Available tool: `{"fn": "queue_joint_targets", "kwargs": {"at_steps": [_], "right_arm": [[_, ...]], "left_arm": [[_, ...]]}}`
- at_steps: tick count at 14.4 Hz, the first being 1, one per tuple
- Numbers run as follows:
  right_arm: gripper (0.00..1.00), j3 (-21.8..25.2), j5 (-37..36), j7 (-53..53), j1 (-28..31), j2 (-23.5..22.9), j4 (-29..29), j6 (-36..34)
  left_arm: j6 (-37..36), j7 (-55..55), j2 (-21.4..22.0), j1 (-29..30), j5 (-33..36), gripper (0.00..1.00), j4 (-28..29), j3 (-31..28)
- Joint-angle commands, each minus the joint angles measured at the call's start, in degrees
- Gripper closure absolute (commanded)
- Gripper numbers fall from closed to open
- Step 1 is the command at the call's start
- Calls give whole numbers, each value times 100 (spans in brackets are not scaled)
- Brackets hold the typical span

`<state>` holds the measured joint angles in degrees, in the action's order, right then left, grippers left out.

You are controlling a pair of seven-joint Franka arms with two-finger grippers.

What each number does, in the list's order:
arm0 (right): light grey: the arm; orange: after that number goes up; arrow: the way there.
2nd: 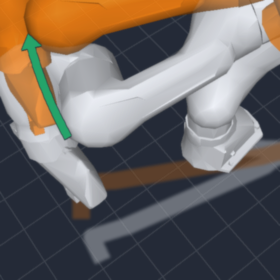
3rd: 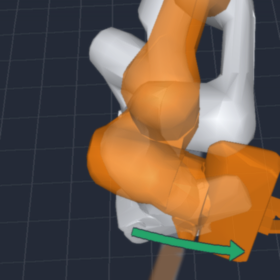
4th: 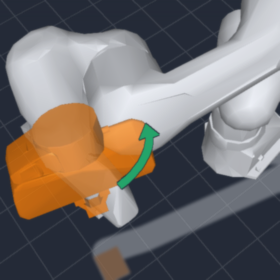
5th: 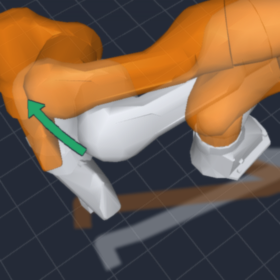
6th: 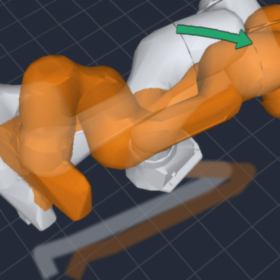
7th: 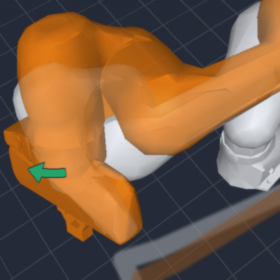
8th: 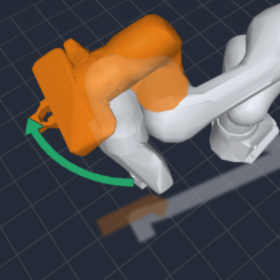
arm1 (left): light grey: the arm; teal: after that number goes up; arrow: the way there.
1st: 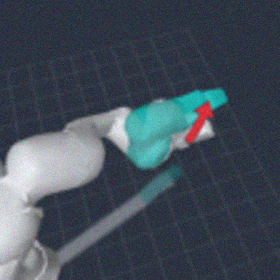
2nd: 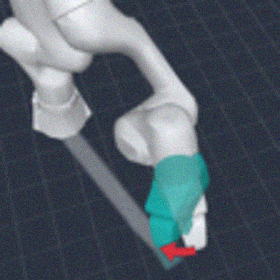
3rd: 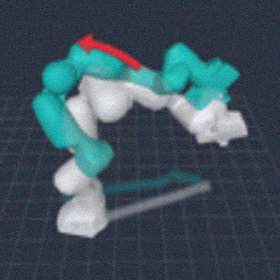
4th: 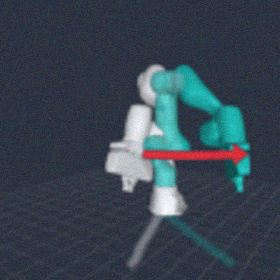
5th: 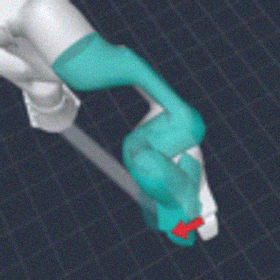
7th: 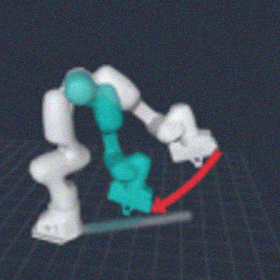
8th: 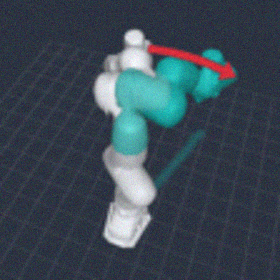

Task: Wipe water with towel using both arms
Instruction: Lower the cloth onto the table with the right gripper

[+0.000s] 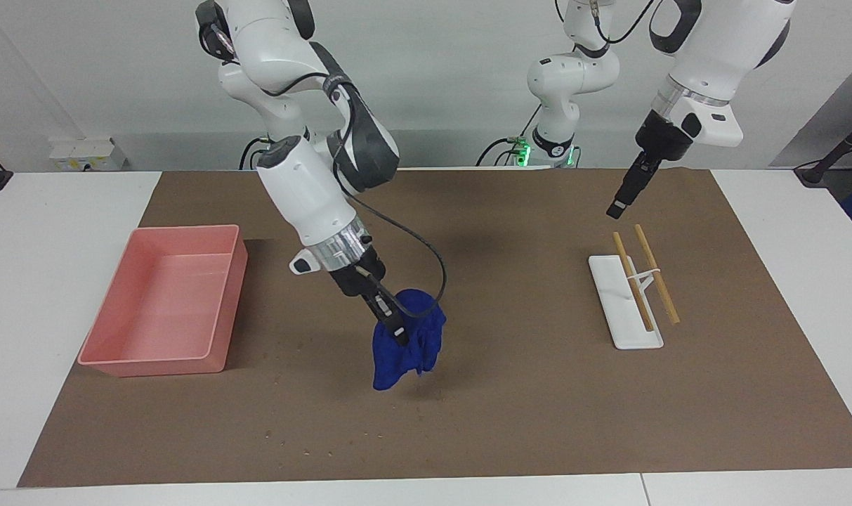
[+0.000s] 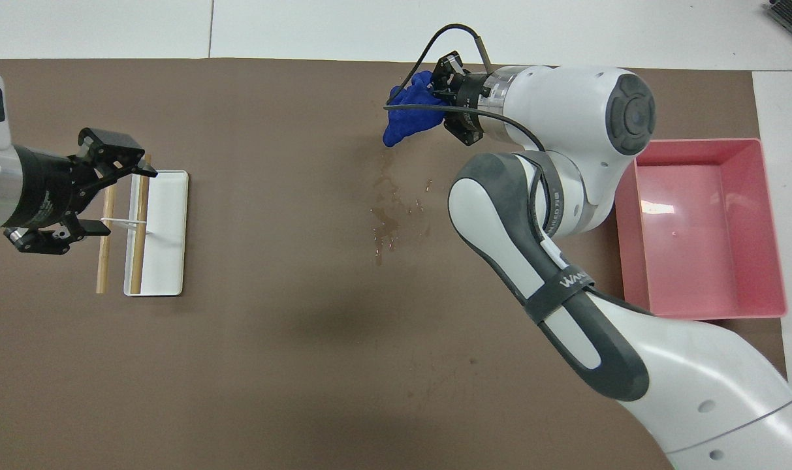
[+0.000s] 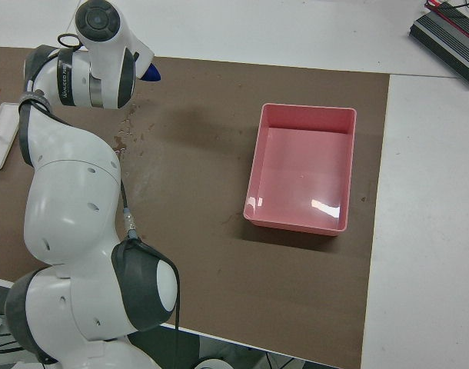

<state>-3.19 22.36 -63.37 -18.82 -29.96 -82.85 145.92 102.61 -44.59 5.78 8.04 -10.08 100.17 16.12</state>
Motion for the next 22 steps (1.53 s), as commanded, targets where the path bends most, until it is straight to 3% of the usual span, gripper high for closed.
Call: {"fn": "queue_joint_targets", "kwargs": {"at_steps": [1,3,5,8,10,12,16,18,22], "right_arm": [[100,-33,-118,727,-164,-526,278,461],[100,-24,-362,992,-375,-869,287,866],[100,-24,-731,1028,-473,-1125,287,1253],[100,-24,-1093,1011,-657,-1301,279,1298],[100,-24,-1076,967,-719,-1240,52,1447],[100,-15,-1067,949,-859,-1065,-466,1501],[100,-15,-1058,738,-974,-582,-1283,1509],[100,-24,-1058,730,-965,-144,-1950,1483],[100,-33,-1058,738,-965,552,-3007,1466]], "left_arm": [[-547,1780,143,66,479,0,3,-47],[-864,2855,125,49,515,0,-111,-171],[-997,3044,55,40,507,0,-356,-232],[-1558,3062,-610,-109,542,0,-1277,-198],[-1560,3096,-832,-232,820,0,-1500,-189],[-1603,3638,-1043,-241,1252,0,-1588,-136],[-1630,4160,-833,-435,1623,0,-1316,-241],[-1639,4169,-780,-565,1623,0,-1255,-556],[-1464,4134,-245,-1287,1605,0,-438,-1427]]}}
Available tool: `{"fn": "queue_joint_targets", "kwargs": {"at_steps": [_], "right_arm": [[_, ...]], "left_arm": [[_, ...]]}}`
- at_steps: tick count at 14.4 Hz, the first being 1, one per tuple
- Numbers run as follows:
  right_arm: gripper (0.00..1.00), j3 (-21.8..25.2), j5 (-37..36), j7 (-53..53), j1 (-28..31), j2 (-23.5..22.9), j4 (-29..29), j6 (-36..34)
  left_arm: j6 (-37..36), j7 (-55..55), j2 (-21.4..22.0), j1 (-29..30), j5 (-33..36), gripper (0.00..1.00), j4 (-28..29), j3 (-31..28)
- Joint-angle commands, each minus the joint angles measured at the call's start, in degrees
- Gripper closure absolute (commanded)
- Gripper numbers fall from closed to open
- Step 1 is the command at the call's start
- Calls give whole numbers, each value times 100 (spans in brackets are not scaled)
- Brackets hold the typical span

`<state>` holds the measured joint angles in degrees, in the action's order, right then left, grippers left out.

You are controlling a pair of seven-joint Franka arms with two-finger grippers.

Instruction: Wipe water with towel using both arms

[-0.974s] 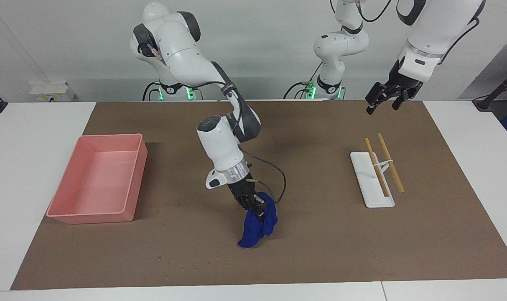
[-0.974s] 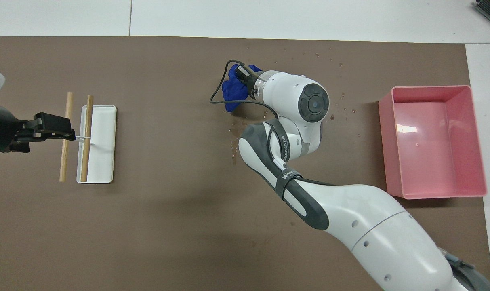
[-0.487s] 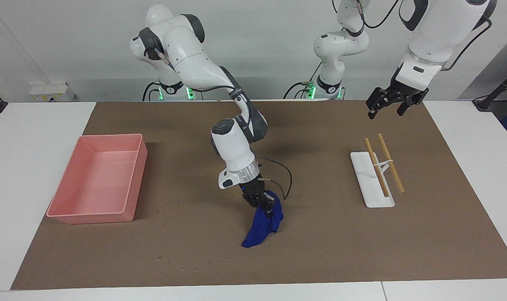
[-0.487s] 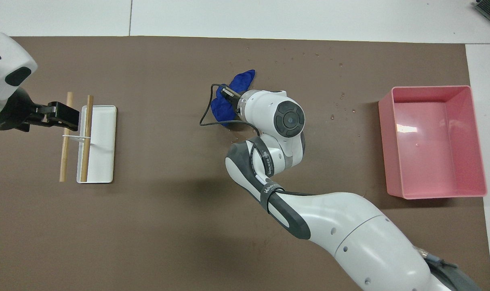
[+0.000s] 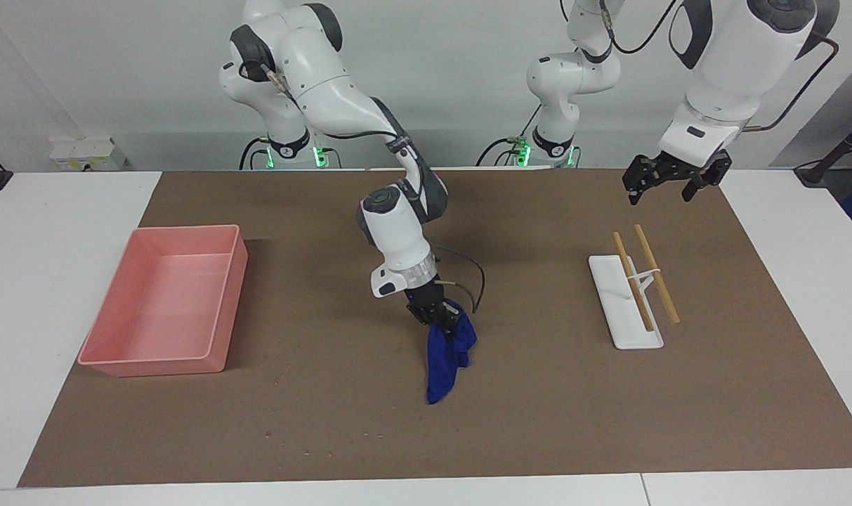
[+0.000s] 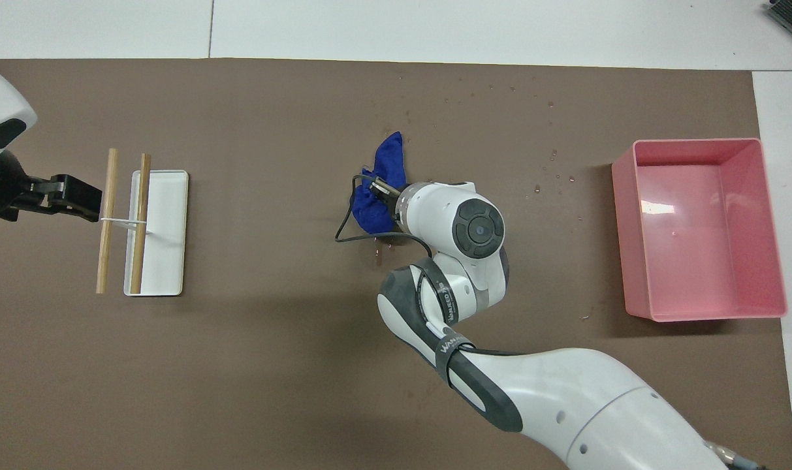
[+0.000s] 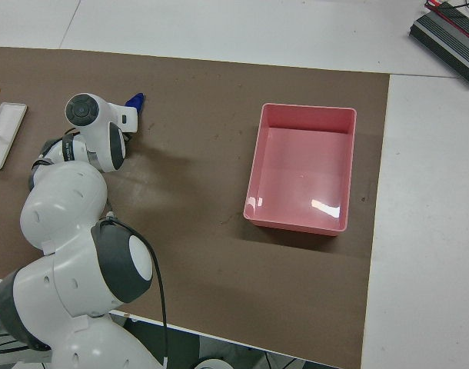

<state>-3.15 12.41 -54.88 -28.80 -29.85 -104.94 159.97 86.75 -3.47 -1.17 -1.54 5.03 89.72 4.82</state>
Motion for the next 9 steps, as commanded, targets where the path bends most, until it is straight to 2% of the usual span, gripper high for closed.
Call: {"fn": "queue_joint_targets", "kwargs": {"at_steps": [1,4,6,9], "right_arm": [[100,-36,-63,-111,24,638,-913,43],[100,-27,-63,134,33,989,-1510,43],[100,-19,-63,660,85,1174,-1940,113],[100,-10,-63,1547,322,1263,-2153,122]], "left_arm": [[149,22,459,-338,95,0,634,-297],[481,39,425,-338,-80,0,600,-324],[712,22,398,-259,-133,0,573,-324],[730,30,398,-180,-142,0,564,-324]]}}
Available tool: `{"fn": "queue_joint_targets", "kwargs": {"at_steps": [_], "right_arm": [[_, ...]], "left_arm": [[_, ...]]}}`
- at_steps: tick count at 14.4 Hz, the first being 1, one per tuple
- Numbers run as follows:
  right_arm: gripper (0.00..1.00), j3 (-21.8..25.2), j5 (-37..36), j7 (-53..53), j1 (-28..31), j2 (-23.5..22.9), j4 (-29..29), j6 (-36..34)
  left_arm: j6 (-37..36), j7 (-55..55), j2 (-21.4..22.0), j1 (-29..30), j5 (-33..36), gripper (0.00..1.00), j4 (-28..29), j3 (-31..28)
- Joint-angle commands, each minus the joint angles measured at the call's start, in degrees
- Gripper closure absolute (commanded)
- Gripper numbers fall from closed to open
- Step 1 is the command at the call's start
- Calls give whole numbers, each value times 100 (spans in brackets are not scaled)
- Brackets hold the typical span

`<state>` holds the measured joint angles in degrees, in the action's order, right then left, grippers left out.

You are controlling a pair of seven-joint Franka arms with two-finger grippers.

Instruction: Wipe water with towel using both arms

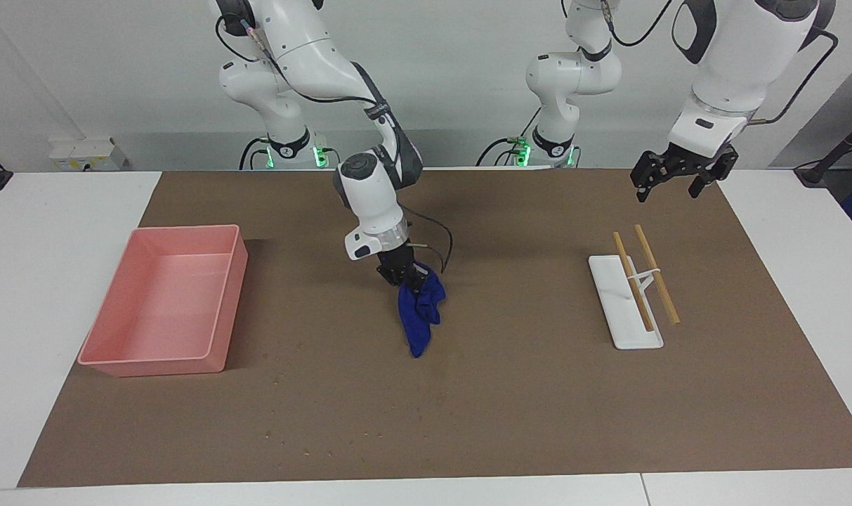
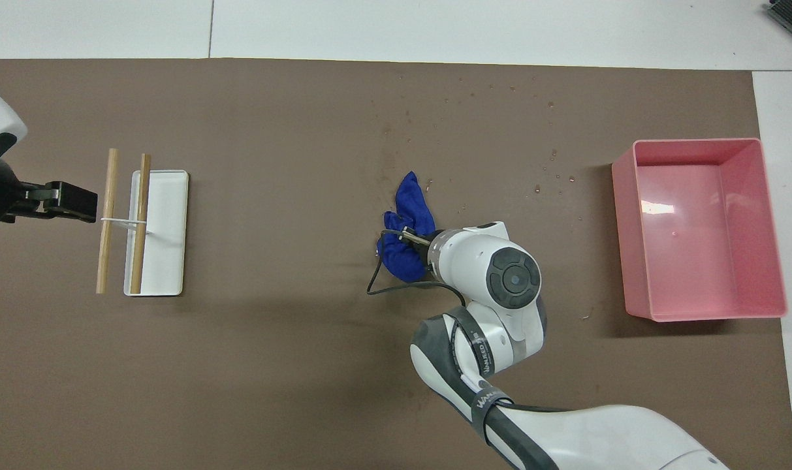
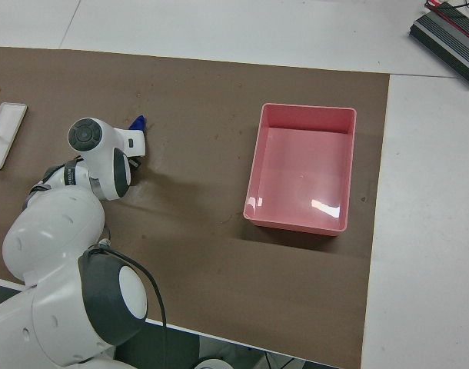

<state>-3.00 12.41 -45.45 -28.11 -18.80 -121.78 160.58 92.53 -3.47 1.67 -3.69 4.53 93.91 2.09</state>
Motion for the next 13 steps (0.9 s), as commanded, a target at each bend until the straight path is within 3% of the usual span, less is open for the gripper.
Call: {"fn": "queue_joint_targets", "kwargs": {"at_steps": [1,6,9,13], "right_arm": [[100,-34,-63,903,367,157,-461,62],[100,-43,-63,2049,930,174,-452,62],[100,-95,16,1130,755,166,-382,53],[100,-166,60,-111,79,122,-145,105]], "left_arm": [[169,31,114,35,-93,0,128,-51],[231,31,123,26,-93,0,145,-51],[406,39,158,113,-425,0,137,-60],[415,101,176,132,-488,0,58,-34]]}}
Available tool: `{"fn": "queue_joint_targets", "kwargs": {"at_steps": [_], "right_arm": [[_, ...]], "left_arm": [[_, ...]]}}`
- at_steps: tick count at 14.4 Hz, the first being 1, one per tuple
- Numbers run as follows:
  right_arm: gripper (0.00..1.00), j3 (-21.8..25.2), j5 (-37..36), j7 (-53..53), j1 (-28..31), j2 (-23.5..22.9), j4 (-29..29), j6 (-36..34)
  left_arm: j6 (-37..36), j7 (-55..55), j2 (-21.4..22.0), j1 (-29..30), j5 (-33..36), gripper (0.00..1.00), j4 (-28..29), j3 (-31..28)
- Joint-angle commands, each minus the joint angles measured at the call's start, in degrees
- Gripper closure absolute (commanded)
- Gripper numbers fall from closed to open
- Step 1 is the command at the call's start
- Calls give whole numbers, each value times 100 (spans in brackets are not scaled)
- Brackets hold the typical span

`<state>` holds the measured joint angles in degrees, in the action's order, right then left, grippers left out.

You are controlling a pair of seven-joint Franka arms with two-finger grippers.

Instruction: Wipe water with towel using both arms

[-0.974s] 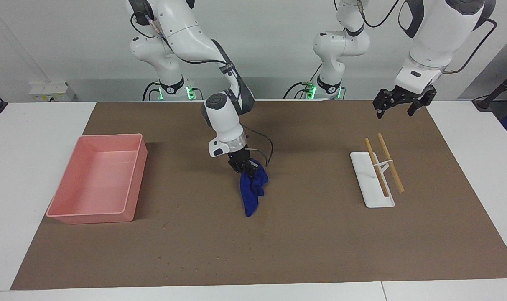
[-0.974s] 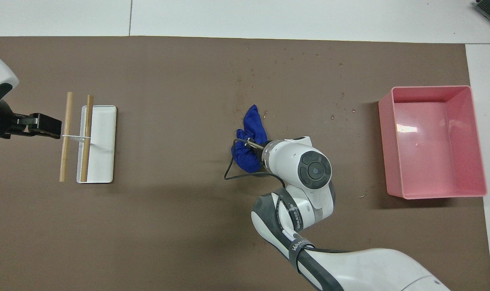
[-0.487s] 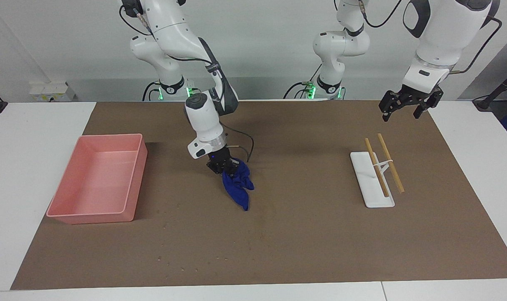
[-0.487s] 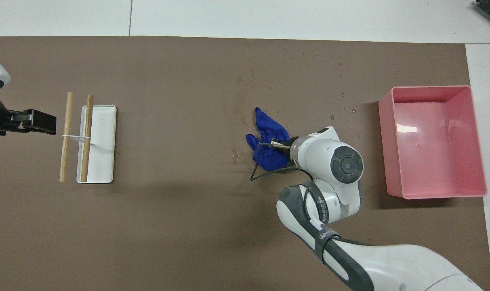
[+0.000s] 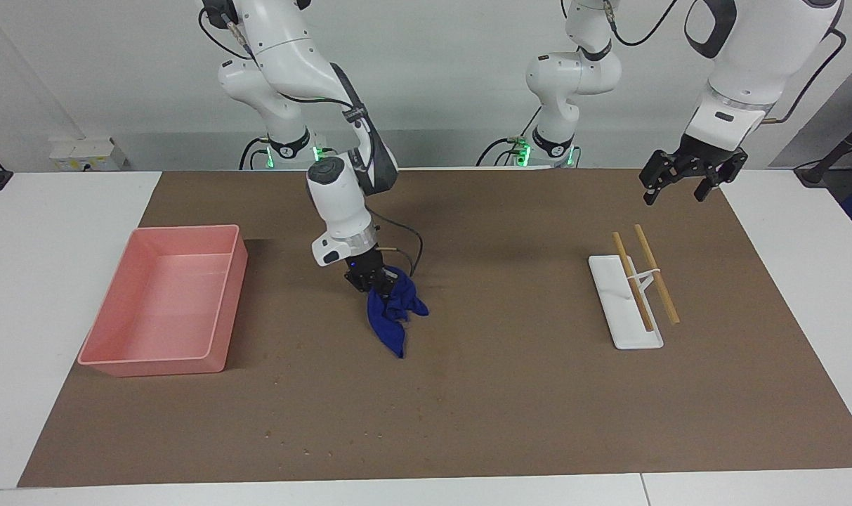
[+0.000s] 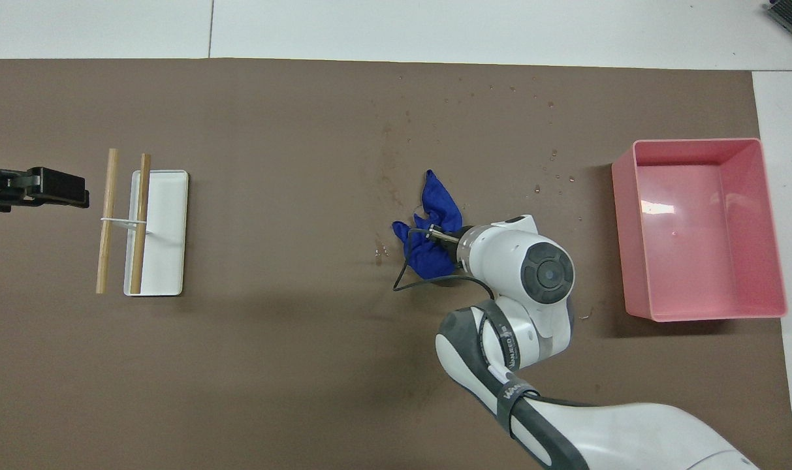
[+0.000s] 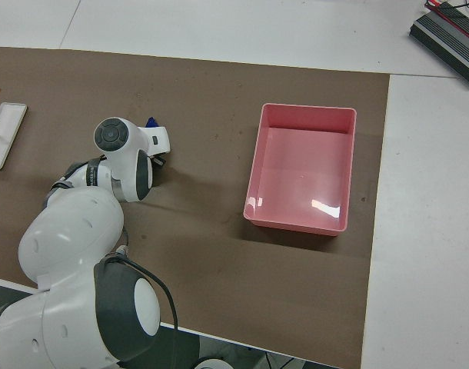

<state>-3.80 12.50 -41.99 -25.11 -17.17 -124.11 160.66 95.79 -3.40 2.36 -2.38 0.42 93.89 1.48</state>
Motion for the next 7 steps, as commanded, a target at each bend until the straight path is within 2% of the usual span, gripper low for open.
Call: {"fn": "queue_joint_targets", "kwargs": {"at_steps": [1,4,7], "right_arm": [[100,-129,147,-702,-379,-67,211,106],[100,-130,464,-1204,-775,-234,790,133],[100,-165,482,-1687,-1100,-200,845,80]], "left_arm": [[81,76,107,-8,-77,0,41,54],[10,67,107,-16,-68,0,41,71],[10,76,133,-8,-77,0,103,71]]}}
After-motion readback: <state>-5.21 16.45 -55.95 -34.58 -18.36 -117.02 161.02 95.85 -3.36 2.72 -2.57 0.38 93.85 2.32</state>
